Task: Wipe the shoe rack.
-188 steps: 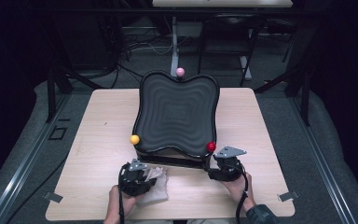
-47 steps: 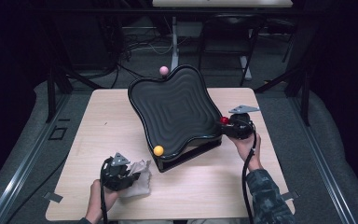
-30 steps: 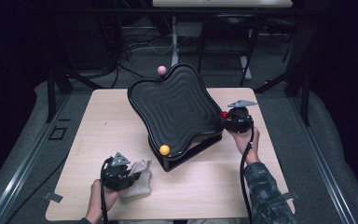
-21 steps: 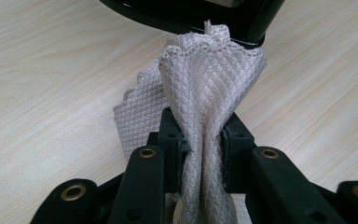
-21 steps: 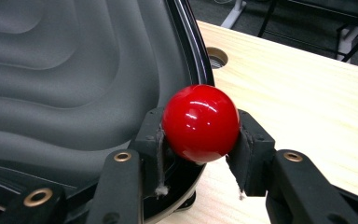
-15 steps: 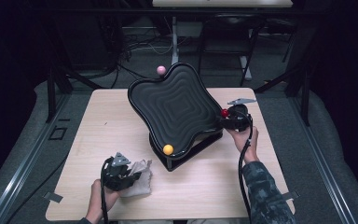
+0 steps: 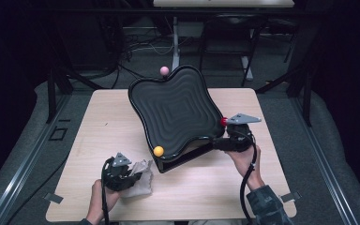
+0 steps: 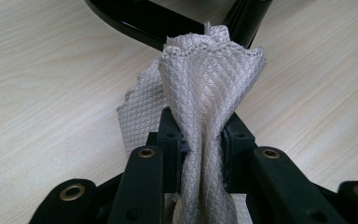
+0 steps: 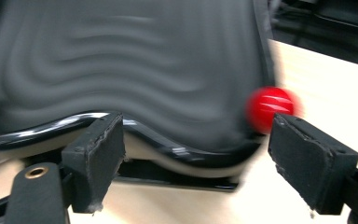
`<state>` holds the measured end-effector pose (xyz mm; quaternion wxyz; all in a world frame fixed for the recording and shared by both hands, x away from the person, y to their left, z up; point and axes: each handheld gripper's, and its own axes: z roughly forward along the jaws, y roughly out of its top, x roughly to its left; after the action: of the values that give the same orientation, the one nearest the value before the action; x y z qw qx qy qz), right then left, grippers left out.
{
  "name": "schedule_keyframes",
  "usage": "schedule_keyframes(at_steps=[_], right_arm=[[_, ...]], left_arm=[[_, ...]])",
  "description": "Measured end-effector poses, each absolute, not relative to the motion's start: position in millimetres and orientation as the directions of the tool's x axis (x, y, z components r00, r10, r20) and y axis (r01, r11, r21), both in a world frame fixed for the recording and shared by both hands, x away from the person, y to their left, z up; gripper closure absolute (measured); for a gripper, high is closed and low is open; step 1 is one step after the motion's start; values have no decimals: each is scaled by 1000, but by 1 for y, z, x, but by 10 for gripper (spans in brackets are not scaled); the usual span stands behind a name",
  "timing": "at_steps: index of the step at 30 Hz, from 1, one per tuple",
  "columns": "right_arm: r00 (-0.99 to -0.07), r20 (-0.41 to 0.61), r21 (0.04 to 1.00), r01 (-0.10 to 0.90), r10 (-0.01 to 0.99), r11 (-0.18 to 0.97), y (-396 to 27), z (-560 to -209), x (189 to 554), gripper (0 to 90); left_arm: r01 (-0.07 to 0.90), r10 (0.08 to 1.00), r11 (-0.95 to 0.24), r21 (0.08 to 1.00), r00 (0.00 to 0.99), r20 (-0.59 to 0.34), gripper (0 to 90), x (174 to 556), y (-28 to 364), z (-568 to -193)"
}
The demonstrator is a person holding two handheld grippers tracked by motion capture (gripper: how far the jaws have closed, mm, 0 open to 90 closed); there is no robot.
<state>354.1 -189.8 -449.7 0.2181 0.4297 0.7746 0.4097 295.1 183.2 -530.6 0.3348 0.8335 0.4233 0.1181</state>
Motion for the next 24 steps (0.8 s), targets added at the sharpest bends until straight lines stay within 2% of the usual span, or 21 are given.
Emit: schedule_keyframes(at_steps=[1,2,3,4,5,7,8,9,14,15,18,19,21,24], right_arm=[[-571,32,820,484,820,305,-182,-450,351,173],[-557,-10,807,486,830,336,-173,-449,346,173],[-628,45,816,471,777,334,-165,-451,345,172],[-628,19,802,475,778,363,-156,-450,342,172],[-661,41,811,460,749,362,-148,-452,340,173],[-651,-18,792,454,759,408,-129,-451,334,190],[-707,36,810,435,707,393,-123,-452,335,198],[-728,49,811,429,684,399,-115,-453,335,215],[-774,61,806,411,630,426,-84,-457,333,273],[-765,34,795,411,644,447,-78,-456,331,285],[-805,52,809,381,591,448,-63,-457,330,337],[-786,10,792,384,619,474,-58,-454,327,364],[-808,31,809,366,589,460,-50,-455,329,413],[-796,4,793,371,605,483,-39,-458,333,481]], left_arm=[[627,785,-417,658,614,-87,735,295,183,-531],[628,786,-418,656,613,-86,735,295,184,-531],[628,786,-418,656,612,-85,735,295,184,-531],[629,787,-417,656,611,-86,735,295,184,-531],[628,788,-416,657,610,-84,735,296,185,-531],[631,791,-413,657,606,-86,735,296,186,-530],[631,793,-411,658,604,-84,735,296,187,-531],[631,793,-411,658,604,-84,736,296,187,-531],[632,795,-408,659,600,-83,736,298,190,-529],[632,795,-408,659,600,-83,736,298,190,-529],[634,796,-406,659,600,-87,736,298,190,-529],[633,794,-408,658,601,-86,736,298,190,-529],[633,794,-407,659,602,-88,736,298,189,-530],[633,794,-405,660,602,-90,736,297,189,-529]])
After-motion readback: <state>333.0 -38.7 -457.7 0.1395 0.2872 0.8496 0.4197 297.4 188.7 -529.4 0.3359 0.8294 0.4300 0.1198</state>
